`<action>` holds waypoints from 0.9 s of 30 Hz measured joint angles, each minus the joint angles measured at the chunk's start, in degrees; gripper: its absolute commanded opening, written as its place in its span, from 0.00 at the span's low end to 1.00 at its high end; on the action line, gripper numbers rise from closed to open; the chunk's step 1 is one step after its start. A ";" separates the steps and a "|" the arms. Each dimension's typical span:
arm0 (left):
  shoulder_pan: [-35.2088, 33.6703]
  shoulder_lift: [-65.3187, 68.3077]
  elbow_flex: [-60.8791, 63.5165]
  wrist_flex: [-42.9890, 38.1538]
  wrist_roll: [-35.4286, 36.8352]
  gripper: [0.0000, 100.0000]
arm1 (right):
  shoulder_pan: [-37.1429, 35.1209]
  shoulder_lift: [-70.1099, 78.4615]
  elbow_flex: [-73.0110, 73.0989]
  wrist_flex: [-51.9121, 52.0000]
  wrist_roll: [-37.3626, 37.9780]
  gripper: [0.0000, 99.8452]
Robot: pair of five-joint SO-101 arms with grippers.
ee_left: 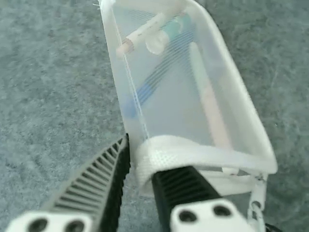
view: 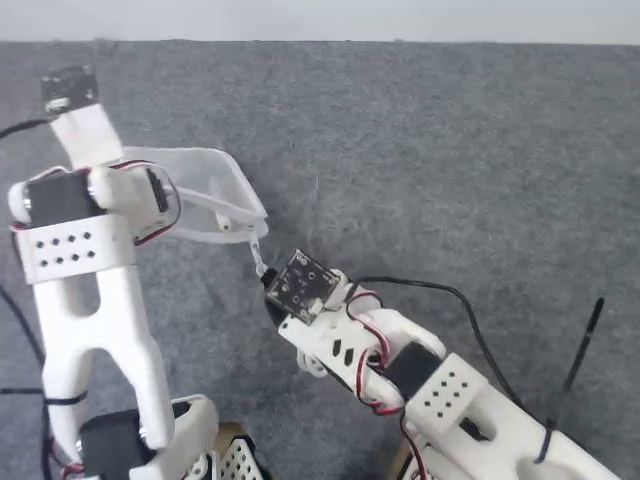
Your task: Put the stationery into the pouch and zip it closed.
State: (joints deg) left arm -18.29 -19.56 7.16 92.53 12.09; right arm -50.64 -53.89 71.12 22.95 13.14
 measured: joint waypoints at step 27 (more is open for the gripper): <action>24.35 0.00 -11.25 5.80 -22.77 0.26 | -2.73 -26.37 9.67 0.00 0.00 0.00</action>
State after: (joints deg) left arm 6.07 -19.56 -4.09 98.33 -10.68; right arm -53.36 -80.26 80.79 22.95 13.14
